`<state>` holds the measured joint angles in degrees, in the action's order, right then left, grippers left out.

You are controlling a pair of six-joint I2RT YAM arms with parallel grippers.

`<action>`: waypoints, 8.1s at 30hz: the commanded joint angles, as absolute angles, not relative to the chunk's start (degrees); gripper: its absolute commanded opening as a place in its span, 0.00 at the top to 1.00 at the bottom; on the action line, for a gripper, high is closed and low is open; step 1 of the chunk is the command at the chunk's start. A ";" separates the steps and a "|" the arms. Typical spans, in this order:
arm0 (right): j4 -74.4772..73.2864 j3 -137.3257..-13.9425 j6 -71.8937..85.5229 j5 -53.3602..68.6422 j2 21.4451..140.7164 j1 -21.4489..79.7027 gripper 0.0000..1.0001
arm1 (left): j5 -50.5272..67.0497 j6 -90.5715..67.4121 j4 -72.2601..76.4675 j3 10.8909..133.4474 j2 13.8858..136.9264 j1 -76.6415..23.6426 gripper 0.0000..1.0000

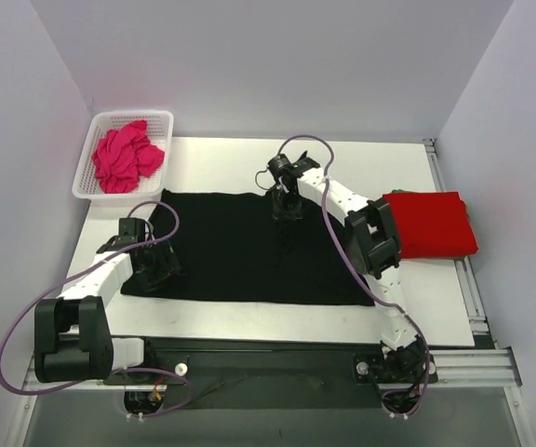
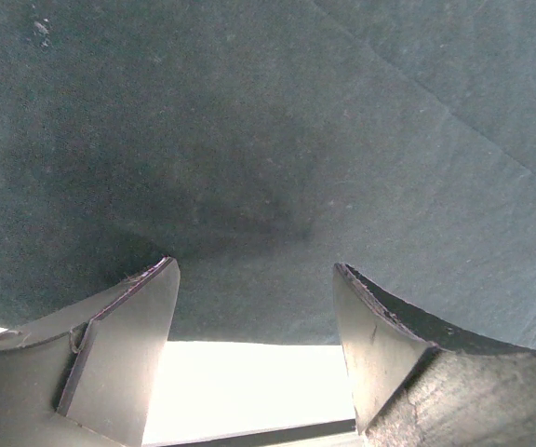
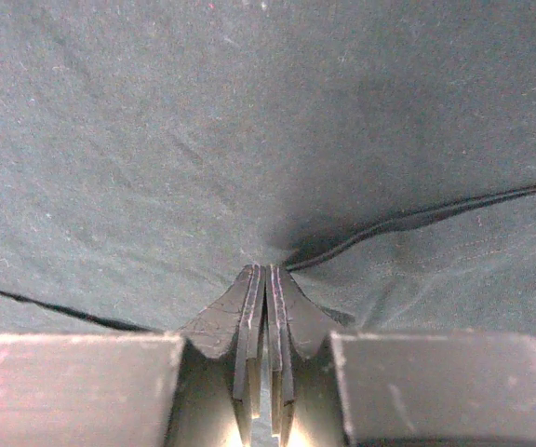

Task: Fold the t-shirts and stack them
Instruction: Fold the flattened tshirt in 1/3 of the way, then grap the side of the flattened tshirt furthest away from the robot with both arms

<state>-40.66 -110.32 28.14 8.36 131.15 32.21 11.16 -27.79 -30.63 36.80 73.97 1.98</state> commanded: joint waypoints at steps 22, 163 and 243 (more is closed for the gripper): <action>-43.42 -105.21 27.86 4.13 123.93 34.10 0.72 | 12.13 -25.58 -29.88 39.46 75.59 2.37 0.22; -31.90 -52.30 33.66 19.43 103.01 15.64 0.11 | 9.67 -45.78 -19.07 30.59 75.60 -11.33 0.22; -26.63 -125.59 34.80 12.39 141.94 11.86 0.48 | 4.75 -33.49 -32.87 50.71 71.81 6.59 0.13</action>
<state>-27.09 -122.93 33.63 12.45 140.53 11.29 5.39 -34.02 -32.32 49.54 73.80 6.15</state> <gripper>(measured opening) 0.539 0.870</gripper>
